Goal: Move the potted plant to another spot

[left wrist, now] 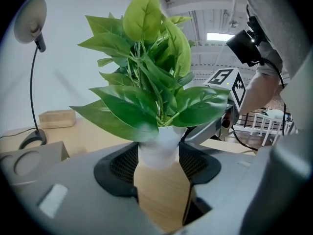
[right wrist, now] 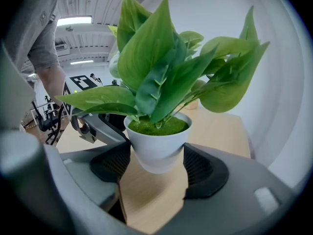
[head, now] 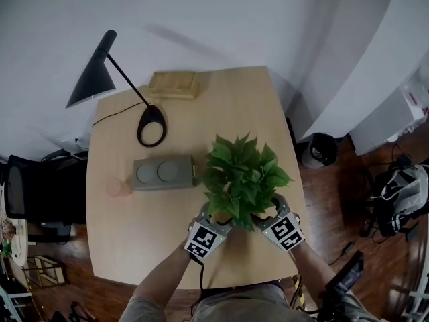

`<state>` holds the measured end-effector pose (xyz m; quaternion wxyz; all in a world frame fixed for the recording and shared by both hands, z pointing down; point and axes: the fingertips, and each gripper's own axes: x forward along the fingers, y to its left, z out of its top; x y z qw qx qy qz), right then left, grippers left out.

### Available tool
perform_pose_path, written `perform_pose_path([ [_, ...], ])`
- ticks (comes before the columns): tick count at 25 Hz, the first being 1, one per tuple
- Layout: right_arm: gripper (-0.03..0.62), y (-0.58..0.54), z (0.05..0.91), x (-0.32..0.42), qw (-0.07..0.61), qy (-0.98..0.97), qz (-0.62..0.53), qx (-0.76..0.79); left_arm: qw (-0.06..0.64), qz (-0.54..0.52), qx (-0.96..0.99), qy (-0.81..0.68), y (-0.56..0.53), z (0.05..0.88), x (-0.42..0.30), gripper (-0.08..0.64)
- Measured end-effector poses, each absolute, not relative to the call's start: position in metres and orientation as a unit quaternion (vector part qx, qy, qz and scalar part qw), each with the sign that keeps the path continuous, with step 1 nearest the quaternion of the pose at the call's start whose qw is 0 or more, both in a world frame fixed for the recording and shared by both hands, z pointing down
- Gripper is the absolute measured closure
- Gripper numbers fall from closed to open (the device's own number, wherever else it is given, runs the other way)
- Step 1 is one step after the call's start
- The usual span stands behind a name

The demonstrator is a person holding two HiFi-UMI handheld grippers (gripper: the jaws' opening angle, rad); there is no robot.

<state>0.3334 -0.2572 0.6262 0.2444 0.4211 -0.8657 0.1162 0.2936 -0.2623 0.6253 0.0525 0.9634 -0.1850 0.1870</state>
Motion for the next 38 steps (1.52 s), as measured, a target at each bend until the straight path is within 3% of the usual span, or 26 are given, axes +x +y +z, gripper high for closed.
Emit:
perform_pose_path([
  [21,0.247,-0.270,0.677,0.350,0.290,-0.857,0.090,0.417,0.028,0.210,0.954,-0.211,-0.274,0.669,0.308,0.302],
  [38,0.244,-0.244,0.680,0.359,0.277,-0.851,0.117,0.430,0.043,0.212,0.939,-0.268,-0.259,0.667,0.280,0.320],
])
